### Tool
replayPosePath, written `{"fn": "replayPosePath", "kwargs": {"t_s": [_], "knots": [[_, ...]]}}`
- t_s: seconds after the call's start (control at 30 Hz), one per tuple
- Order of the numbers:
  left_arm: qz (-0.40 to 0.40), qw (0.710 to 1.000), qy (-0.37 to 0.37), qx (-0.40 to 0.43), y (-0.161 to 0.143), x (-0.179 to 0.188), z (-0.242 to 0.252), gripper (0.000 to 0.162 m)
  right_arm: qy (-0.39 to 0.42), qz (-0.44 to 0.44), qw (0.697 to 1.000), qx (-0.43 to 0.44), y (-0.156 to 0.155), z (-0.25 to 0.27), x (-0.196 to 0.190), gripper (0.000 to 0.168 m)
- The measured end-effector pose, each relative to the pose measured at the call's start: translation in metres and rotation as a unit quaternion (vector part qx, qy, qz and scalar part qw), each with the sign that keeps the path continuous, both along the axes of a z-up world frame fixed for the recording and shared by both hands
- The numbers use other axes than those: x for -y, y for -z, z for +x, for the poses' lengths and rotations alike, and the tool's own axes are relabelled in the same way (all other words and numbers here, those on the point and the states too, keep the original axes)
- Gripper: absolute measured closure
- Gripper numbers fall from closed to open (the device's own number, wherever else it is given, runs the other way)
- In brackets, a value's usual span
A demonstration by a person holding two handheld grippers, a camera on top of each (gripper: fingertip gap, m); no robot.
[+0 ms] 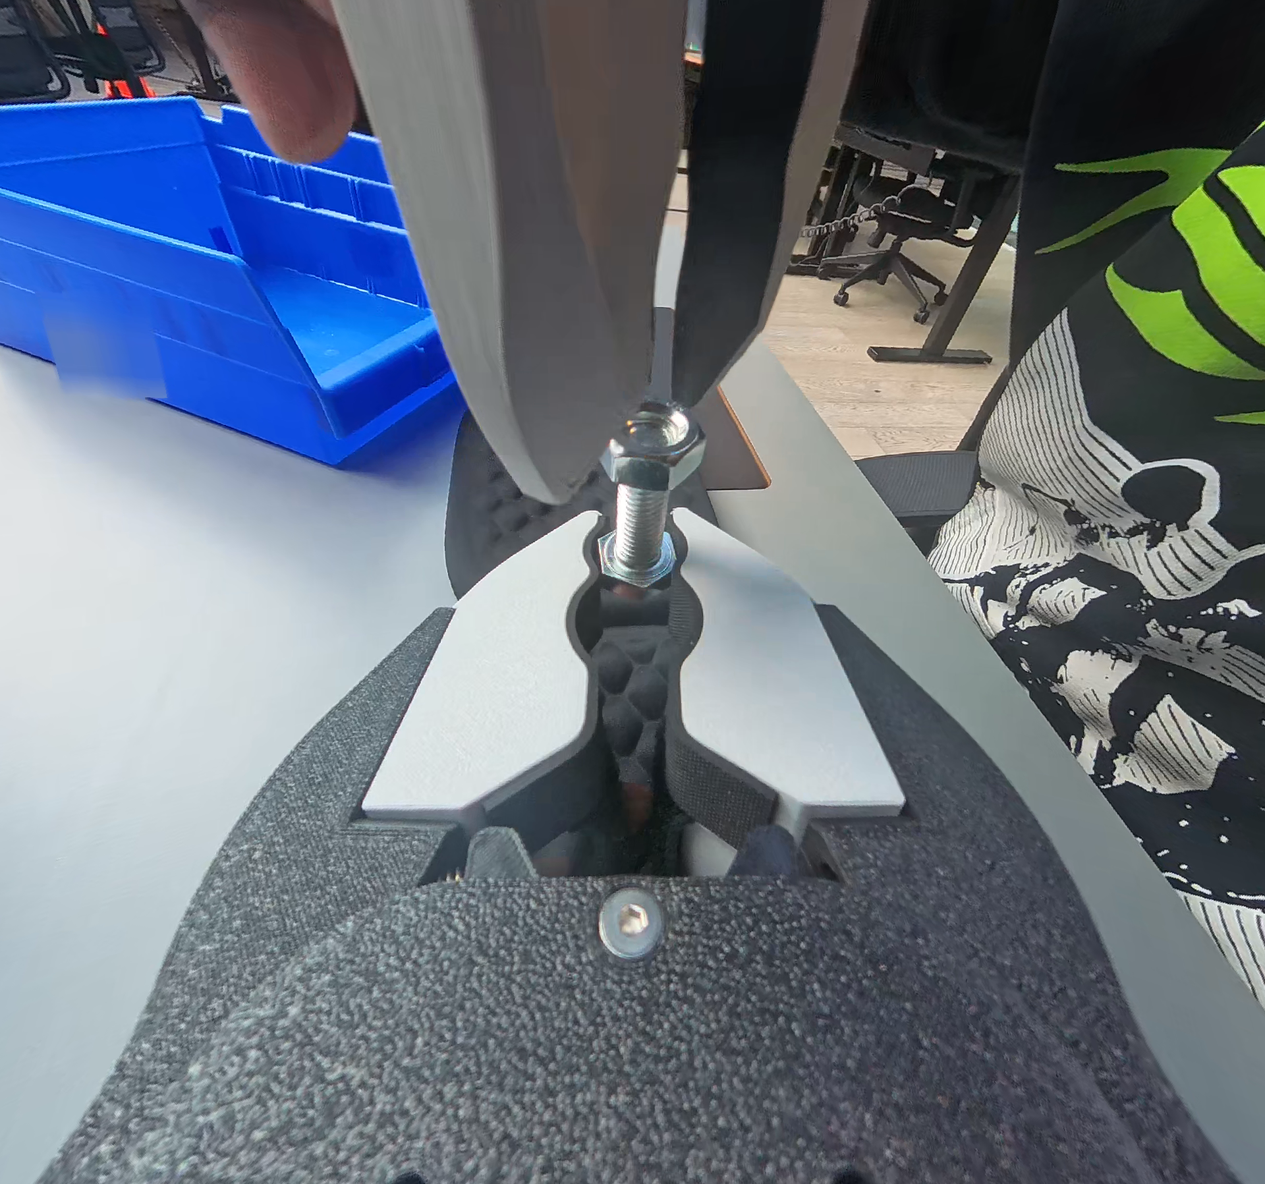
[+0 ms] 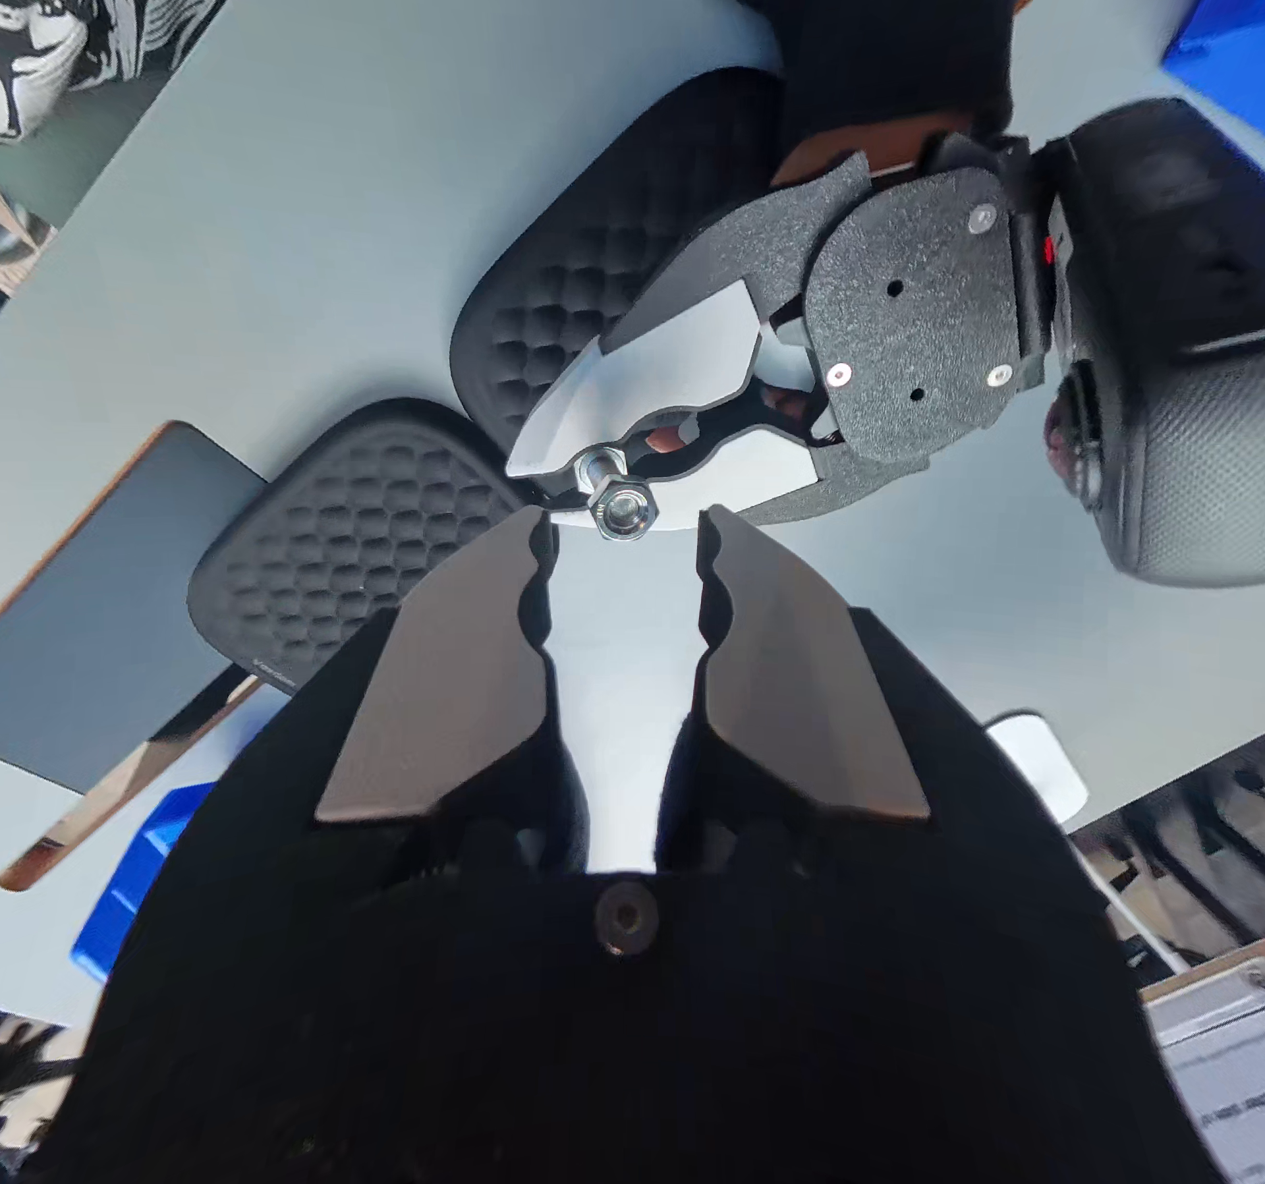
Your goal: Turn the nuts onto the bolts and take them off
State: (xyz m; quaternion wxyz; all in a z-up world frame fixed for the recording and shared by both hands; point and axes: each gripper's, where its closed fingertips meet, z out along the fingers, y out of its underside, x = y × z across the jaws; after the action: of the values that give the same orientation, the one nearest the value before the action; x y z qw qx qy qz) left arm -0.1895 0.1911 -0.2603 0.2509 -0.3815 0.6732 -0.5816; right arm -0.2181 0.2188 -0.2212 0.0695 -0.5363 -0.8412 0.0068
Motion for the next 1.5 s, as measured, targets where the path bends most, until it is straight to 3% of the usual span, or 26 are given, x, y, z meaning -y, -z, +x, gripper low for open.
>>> {"fn": "replayPosePath", "kwargs": {"t_s": [0.17, 0.3, 0.47, 0.6, 0.7, 0.77, 0.87, 1.03, 1.17, 1.27, 1.33, 1.5], "knots": [[0.002, 1.0, 0.003, -0.001, 0.0, 0.001, 0.0, 0.148, -0.063, -0.025, 0.998, -0.003, 0.004, -0.006, 0.002, 0.144], [0.002, 1.0, 0.002, -0.001, 0.0, 0.001, 0.0, 0.147, -0.044, -0.036, 0.998, -0.003, 0.006, -0.006, 0.003, 0.15], [0.001, 1.0, -0.006, -0.001, 0.0, -0.001, 0.001, 0.147, 0.136, -0.027, 0.99, -0.004, 0.006, -0.004, 0.0, 0.15], [0.005, 1.0, -0.007, -0.006, 0.002, -0.001, 0.002, 0.148, 0.329, -0.012, 0.944, -0.022, 0.008, -0.003, -0.001, 0.15], [0.007, 1.0, -0.006, -0.006, 0.002, -0.001, 0.002, 0.148, 0.372, -0.006, 0.927, -0.044, 0.007, -0.003, -0.002, 0.15], [0.001, 1.0, -0.005, -0.001, 0.0, -0.001, 0.001, 0.148, 0.341, 0.003, 0.938, -0.055, 0.004, -0.004, -0.003, 0.139], [0.002, 1.0, -0.003, 0.0, 0.0, 0.0, 0.0, 0.147, 0.229, 0.019, 0.972, -0.041, 0.0, 0.001, -0.003, 0.123], [0.007, 1.0, 0.003, -0.001, 0.001, 0.002, 0.0, 0.147, 0.035, 0.004, 0.999, -0.016, 0.003, 0.004, 0.003, 0.123], [0.009, 1.0, 0.006, -0.002, 0.001, 0.003, -0.001, 0.147, -0.022, -0.02, 0.999, -0.02, 0.005, -0.004, 0.004, 0.133], [0.009, 1.0, 0.007, -0.001, 0.002, 0.003, -0.001, 0.147, -0.035, -0.025, 0.999, -0.016, 0.006, -0.006, 0.002, 0.148], [0.008, 1.0, 0.005, -0.001, 0.001, 0.002, -0.001, 0.147, -0.018, -0.027, 0.999, -0.018, 0.007, -0.006, 0.002, 0.149], [0.007, 1.0, 0.0, -0.001, 0.001, 0.001, 0.0, 0.147, 0.141, -0.004, 0.99, -0.005, 0.007, -0.004, 0.001, 0.149]]}}
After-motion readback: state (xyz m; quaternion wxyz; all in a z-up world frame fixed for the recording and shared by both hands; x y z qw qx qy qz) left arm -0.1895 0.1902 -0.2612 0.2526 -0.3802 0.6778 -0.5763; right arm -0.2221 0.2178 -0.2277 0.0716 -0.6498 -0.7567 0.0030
